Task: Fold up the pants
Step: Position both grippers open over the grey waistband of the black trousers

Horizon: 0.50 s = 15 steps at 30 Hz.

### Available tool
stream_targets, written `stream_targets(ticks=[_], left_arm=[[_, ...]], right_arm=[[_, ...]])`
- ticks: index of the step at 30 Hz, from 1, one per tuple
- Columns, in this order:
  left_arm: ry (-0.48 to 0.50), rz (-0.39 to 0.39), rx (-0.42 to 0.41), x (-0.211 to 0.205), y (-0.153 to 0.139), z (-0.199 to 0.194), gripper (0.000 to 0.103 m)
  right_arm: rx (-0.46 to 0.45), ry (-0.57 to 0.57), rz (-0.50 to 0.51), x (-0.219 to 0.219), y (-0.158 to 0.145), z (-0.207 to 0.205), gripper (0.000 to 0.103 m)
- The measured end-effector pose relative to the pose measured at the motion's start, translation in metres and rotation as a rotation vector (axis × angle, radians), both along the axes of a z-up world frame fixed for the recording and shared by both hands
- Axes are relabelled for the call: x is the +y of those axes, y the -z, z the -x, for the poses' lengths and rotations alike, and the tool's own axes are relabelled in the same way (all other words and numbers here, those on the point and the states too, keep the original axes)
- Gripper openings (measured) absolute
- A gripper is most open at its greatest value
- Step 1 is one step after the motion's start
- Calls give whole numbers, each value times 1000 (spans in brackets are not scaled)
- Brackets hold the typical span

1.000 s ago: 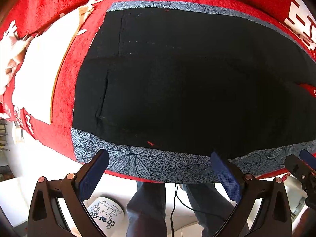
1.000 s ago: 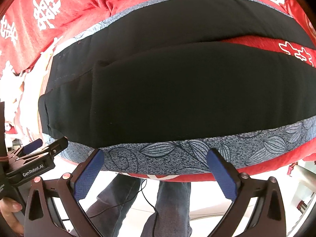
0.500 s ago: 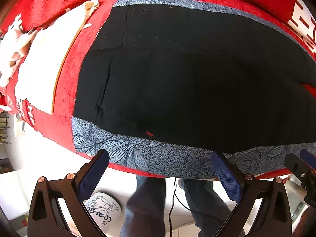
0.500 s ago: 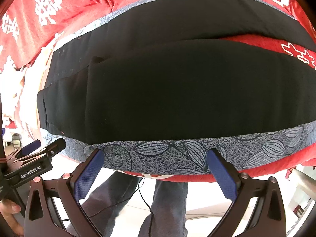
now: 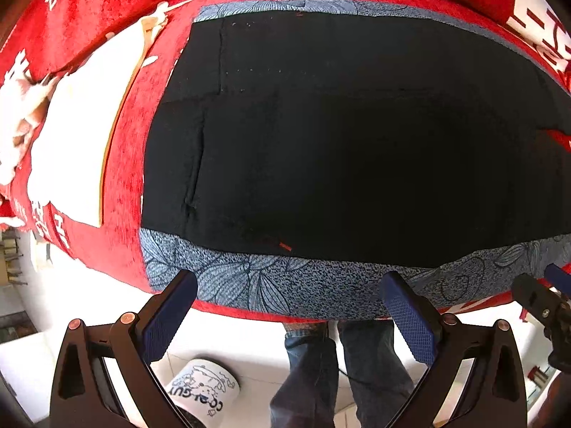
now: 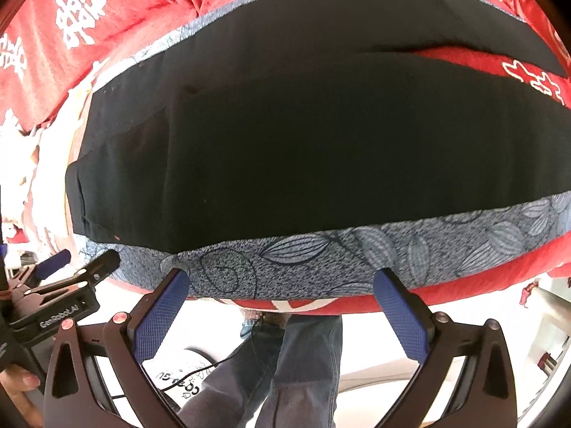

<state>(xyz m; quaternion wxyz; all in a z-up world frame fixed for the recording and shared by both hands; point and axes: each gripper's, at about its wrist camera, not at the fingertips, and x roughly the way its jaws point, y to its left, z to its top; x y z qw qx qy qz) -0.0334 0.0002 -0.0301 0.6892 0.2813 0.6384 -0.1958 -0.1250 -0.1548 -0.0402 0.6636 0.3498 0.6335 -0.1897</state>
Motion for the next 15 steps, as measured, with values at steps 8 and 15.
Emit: stream_targets(ticks=[8, 15], left_arm=[[17, 1, 14, -1, 11, -13, 103], [8, 1, 18, 1, 17, -22, 103]], right_arm=[[2, 15, 9, 12, 3, -9, 103], [7, 17, 9, 12, 7, -16, 103]])
